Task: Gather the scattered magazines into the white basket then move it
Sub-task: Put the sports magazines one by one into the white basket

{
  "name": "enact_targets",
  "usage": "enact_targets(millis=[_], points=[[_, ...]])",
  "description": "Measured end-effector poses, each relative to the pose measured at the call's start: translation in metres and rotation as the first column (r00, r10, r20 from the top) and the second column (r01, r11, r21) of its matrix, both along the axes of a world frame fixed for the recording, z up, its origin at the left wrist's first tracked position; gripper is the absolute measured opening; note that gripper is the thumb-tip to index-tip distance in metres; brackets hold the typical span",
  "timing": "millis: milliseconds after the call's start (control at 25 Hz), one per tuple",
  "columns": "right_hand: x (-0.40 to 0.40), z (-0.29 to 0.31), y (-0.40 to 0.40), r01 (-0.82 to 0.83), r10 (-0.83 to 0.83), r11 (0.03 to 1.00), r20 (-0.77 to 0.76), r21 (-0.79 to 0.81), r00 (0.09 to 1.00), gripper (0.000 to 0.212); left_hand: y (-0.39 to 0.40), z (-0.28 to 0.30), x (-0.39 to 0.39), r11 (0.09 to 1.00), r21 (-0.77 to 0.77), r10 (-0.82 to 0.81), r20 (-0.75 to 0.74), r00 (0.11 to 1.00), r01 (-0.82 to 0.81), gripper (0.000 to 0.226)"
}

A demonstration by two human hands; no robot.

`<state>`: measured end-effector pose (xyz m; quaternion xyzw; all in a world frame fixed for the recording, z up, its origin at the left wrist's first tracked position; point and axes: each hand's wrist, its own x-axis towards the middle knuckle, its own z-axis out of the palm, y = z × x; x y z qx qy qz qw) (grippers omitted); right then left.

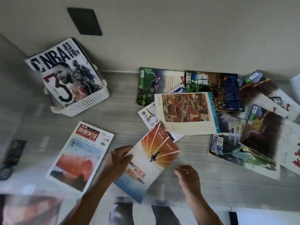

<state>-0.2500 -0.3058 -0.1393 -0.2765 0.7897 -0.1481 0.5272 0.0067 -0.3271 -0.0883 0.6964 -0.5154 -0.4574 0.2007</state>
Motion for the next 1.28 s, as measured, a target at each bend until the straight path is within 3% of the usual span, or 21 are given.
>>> enact_targets(millis=[40, 80, 160, 200, 280, 360, 400, 440, 480, 520, 560, 600, 680, 760, 840, 920, 960, 1000, 1080, 1200, 1280], points=[[0.013, 0.004, -0.004, 0.093, -0.098, 0.995, 0.207, 0.031, 0.973, 0.030, 0.005, 0.018, 0.023, 0.994, -0.105, -0.003, -0.025, 1.000, 0.000, 0.025], [0.027, 0.012, -0.010, 0.162, -0.199, 0.980, 0.471, 0.119, 0.859, 0.038, 0.009, 0.038, 0.045, 0.972, -0.230, -0.059, -0.055, 0.997, 0.045, 0.025], [0.047, 0.027, -0.032, 0.176, -0.293, 0.956, 0.790, 0.234, 0.538, 0.058, 0.009, 0.074, 0.077, 0.845, -0.477, -0.275, -0.002, 0.962, 0.240, 0.021], [0.053, 0.034, -0.045, 0.143, -0.242, 0.970, 0.846, 0.198, 0.475, 0.070, 0.006, 0.085, 0.087, 0.761, -0.545, -0.351, 0.110, 0.930, 0.352, 0.018], [0.071, 0.050, -0.074, 0.031, -0.105, 0.994, 0.830, 0.105, 0.548, 0.076, 0.003, 0.094, 0.104, 0.640, -0.576, -0.337, 0.383, 0.860, 0.508, 0.022], [0.095, 0.066, -0.093, -0.121, 0.047, 0.993, 0.874, 0.013, 0.484, 0.057, 0.003, 0.088, 0.116, 0.640, -0.581, -0.187, 0.518, 0.835, 0.504, 0.031], [0.110, 0.071, -0.100, -0.209, 0.119, 0.978, 0.892, -0.028, 0.437, 0.057, 0.005, 0.080, 0.121, 0.664, -0.625, -0.084, 0.483, 0.871, 0.411, 0.033], [0.126, 0.074, -0.104, -0.301, 0.210, 0.950, 0.877, -0.080, 0.431, 0.061, 0.007, 0.072, 0.123, 0.707, -0.673, 0.030, 0.336, 0.941, 0.218, 0.032], [0.142, 0.075, -0.105, -0.378, 0.305, 0.916, 0.847, -0.135, 0.435, 0.062, 0.010, 0.063, 0.121, 0.750, -0.656, 0.173, 0.069, 0.983, -0.086, 0.028], [0.159, 0.074, -0.101, -0.437, 0.392, 0.880, 0.801, -0.184, 0.452, 0.057, 0.013, 0.055, 0.114, 0.779, -0.507, 0.307, -0.205, 0.930, -0.369, 0.028], [0.178, 0.074, -0.094, -0.491, 0.491, 0.839, 0.714, -0.234, 0.499, 0.047, 0.017, 0.047, 0.106, 0.814, -0.288, 0.393, -0.366, 0.844, -0.504, 0.031], [0.198, 0.072, -0.086, -0.503, 0.555, 0.821, 0.583, -0.270, 0.594, 0.038, 0.022, 0.039, 0.098, 0.841, -0.133, 0.437, -0.404, 0.804, -0.524, 0.037], [0.232, 0.067, -0.071, -0.444, 0.535, 0.841, 0.351, -0.310, 0.769, 0.031, 0.033, 0.023, 0.091, 0.869, -0.020, 0.447, -0.400, 0.801, -0.495, 0.049], [0.251, 0.070, -0.074, -0.320, 0.441, 0.875, 0.325, -0.363, 0.837, 0.033, 0.041, 0.020, 0.110, 0.876, -0.034, 0.415, -0.456, 0.787, -0.481, 0.069], [0.257, 0.080, -0.098, -0.196, 0.409, 0.850, 0.376, -0.489, 0.831, 0.032, 0.041, 0.016, 0.146, 0.877, -0.130, 0.362, -0.457, 0.812, -0.463, 0.071], [0.254, 0.090, -0.117, -0.200, 0.568, 0.718, 0.396, -0.666, 0.722, 0.030, 0.035, 0.023, 0.174, 0.807, -0.320, 0.419, -0.282, 0.863, -0.497, 0.034], [0.253, 0.091, -0.121, -0.239, 0.647, 0.644, 0.351, -0.726, 0.678, 0.028, 0.031, 0.022, 0.183, 0.739, -0.414, 0.496, -0.198, 0.845, -0.531, 0.025], [0.253, 0.087, -0.120, -0.332, 0.698, 0.578, 0.241, -0.745, 0.675, 0.022, 0.029, 0.016, 0.191, 0.685, -0.502, 0.568, -0.084, 0.818, -0.527, 0.020], [0.261, 0.071, -0.116, -0.527, 0.712, 0.482, -0.039, -0.700, 0.702, 0.013, 0.023, 0.006, 0.193, 0.709, -0.456, 0.624, 0.053, 0.779, -0.537, 0.013], [0.278, 0.072, -0.139, -0.595, 0.620, 0.405, -0.270, -0.694, 0.737, 0.010, 0.007, 0.016, 0.197, 0.748, -0.444, 0.575, 0.065, 0.815, -0.493, 0.019], [0.300, 0.105, -0.179, -0.474, 0.579, 0.412, -0.178, -0.778, 0.796, 0.014, -0.029, 0.045, 0.221, 0.655, -0.500, 0.637, -0.038, 0.770, -0.567, 0.020]])
